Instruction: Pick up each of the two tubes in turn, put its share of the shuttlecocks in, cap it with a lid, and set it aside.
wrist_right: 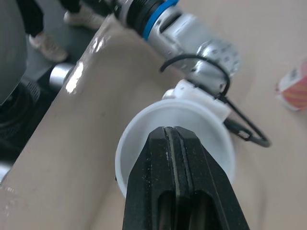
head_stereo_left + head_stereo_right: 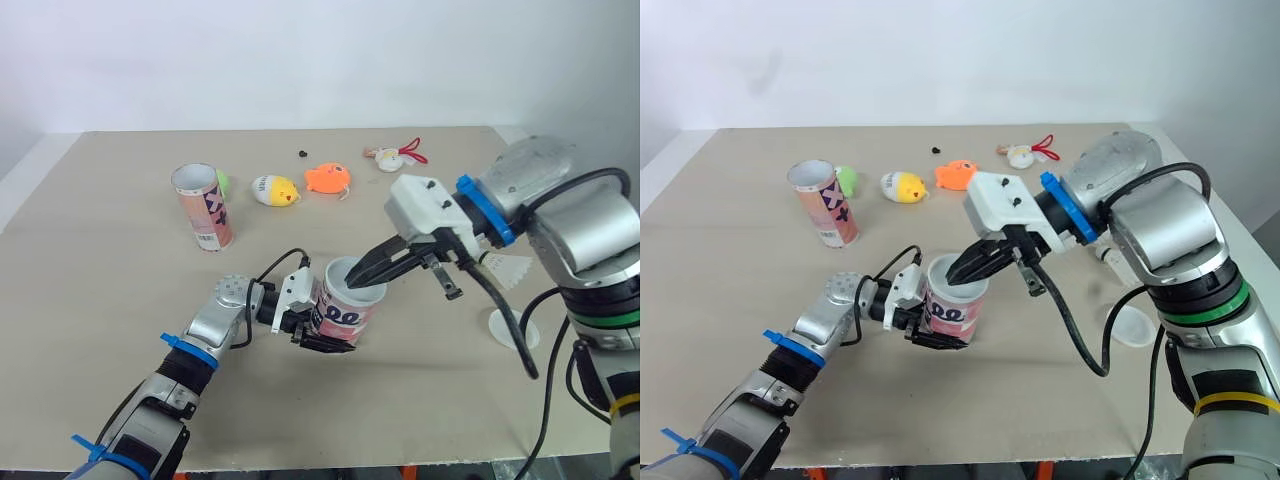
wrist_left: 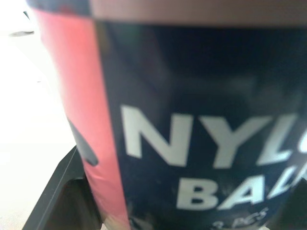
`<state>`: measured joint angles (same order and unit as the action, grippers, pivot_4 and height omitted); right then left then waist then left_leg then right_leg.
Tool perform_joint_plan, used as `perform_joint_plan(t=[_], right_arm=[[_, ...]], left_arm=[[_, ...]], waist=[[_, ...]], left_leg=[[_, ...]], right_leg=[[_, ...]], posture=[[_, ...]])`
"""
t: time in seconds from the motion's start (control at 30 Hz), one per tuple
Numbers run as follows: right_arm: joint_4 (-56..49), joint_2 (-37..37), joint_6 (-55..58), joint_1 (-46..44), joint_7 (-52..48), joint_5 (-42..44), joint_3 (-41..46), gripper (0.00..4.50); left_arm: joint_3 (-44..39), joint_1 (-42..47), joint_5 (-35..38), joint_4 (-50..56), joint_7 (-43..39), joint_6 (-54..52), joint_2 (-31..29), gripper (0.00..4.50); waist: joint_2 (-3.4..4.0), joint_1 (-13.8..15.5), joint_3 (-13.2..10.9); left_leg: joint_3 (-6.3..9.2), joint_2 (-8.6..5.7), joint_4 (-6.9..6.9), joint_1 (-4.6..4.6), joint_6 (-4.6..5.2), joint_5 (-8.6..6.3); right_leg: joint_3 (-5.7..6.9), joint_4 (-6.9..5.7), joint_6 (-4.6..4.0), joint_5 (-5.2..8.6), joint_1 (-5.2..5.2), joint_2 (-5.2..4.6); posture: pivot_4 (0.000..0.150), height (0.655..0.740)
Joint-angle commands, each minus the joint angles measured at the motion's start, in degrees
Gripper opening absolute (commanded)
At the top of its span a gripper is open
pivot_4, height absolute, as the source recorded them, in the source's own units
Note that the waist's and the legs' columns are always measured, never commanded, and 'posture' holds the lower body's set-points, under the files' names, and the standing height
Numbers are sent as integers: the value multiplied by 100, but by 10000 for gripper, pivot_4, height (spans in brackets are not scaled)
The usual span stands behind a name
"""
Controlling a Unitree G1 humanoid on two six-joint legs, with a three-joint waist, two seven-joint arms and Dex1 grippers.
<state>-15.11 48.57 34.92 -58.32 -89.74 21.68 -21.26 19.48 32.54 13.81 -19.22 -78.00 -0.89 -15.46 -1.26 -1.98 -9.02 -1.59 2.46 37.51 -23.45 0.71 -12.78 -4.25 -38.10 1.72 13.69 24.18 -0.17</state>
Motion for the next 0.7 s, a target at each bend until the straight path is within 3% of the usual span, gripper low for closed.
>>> perform_joint_plan(t=[0.03, 0.3, 0.43, 0.7], right_arm=[[-107, 239, -370, -233, -276, 22, -280, 834], [-29, 90, -596, -292, -276, -17, -942, 834], [58, 147, -1187, -168, -276, -715, -1477, 834], [80, 77, -1138, -112, -276, -787, -1309, 834]], left_arm=[[43, -65, -186, -82, 70, 81, -82, 32388], [21, -42, -167, -158, 117, 202, 3, 32388], [4, -36, -157, -172, 146, 234, 38, 32388], [-4, -21, -171, -224, 162, 316, 64, 32388]], waist=[[0, 0, 0], [-3, 0, 1], [-5, 1, 8], [-24, -5, 21]], left_leg=[[-1, 0, 0, 0, 0, 0], [0, 3, -1, 3, 0, 0], [0, 3, -1, 8, 0, 0], [0, 6, 1, 67, -1, 0]], right_leg=[[0, 0, -2, 1, 0, 0], [1, 0, -9, 5, -1, 0], [1, 0, -9, 5, -7, 1], [4, 1, -16, 5, -56, -4]], posture=[[1500, 7400], [1500, 7400], [1500, 7400], [1500, 7400]])
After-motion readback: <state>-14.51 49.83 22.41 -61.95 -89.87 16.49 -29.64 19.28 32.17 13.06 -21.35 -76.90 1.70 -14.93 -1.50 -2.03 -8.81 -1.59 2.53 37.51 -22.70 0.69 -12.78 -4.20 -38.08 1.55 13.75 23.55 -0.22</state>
